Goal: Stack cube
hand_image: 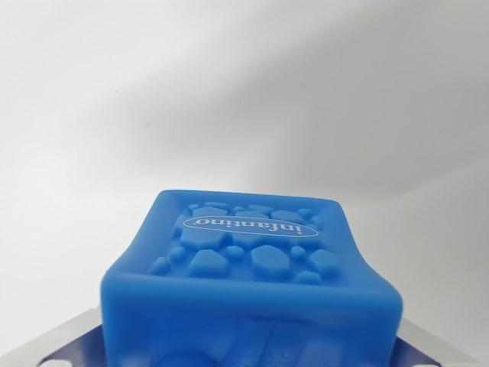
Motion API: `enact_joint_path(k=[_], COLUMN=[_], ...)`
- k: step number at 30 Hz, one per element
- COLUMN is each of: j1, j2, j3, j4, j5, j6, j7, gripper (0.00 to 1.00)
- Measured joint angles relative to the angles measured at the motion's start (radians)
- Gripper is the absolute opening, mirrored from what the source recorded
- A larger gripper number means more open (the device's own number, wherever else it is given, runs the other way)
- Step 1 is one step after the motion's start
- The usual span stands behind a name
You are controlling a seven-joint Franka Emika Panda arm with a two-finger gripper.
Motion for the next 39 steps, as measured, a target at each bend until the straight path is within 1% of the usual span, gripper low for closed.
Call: enact_joint_path(k=[3,14,29,39], j1=[-0.002,-0.032,-0.070,-0.097], j2=[-0.018,-0.030,-0.056,-0.072], j3=[-0.001,-0.014,-0.035,-0.052], j4=[-0.001,0.001,0.011,0.023], j5=[-0.002,-0.003,-0.004,-0.006], j6=[-0.014,-0.033,-0.070,-0.098], j7=[-0.009,-0.099,-0.234,-0.332], gripper=[0.00,0.00,0.00,0.00])
